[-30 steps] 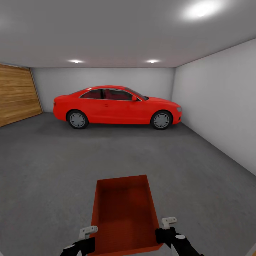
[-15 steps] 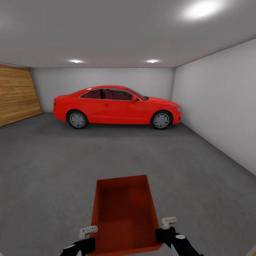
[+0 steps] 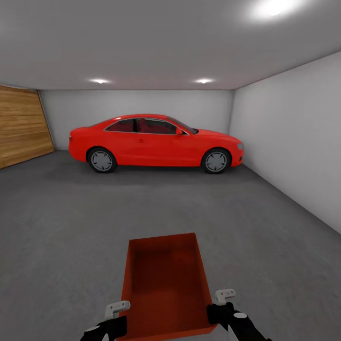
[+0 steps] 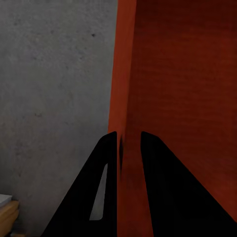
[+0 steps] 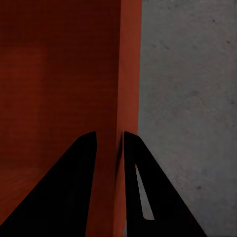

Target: Move the two storage containers from the living room to the garage. In the garage, place one container on the floor and stack the other container on top of it (either order is fine).

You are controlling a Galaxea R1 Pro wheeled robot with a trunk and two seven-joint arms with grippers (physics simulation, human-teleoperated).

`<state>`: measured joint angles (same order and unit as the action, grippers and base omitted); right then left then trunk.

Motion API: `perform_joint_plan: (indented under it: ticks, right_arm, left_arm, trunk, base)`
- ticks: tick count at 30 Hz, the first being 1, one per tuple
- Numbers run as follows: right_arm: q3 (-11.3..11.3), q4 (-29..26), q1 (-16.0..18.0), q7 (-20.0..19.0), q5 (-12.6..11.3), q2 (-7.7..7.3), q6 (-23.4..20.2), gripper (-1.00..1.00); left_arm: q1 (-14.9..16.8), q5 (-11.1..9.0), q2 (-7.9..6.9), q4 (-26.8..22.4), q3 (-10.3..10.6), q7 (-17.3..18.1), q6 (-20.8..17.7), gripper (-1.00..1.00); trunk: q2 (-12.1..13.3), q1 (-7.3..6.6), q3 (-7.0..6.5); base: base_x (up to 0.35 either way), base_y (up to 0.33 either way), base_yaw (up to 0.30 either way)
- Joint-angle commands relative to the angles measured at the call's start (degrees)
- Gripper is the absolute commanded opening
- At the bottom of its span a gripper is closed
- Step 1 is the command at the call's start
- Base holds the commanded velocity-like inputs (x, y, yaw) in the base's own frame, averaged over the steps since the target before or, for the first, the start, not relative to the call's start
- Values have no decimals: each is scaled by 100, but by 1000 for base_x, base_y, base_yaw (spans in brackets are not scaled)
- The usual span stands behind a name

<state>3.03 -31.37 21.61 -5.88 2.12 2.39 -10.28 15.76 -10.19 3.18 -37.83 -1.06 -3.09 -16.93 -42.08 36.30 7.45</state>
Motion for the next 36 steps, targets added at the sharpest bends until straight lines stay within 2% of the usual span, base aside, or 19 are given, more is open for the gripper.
perform_joint_plan:
  ticks: [1,24,36]
  right_arm:
    - [-22,-1,6,-220,-238,-3,-36,-100]
    - [-22,-1,5,-220,-238,-3,-36,-100]
    - [-22,-1,5,-220,-238,-4,-36,-100]
  left_arm:
    - [-3,359,-90,-22,-1,-157,190,-100]
    - [-3,359,-90,-21,-2,-158,190,-100]
    - [-3,359,-90,-22,-3,-157,190,-100]
  trunk:
    - [-9,2,10]
    - [-9,2,10]
    - [-9,2,10]
  base:
    - [68,0,0]
    - [6,0,0]
    - [242,0,0]
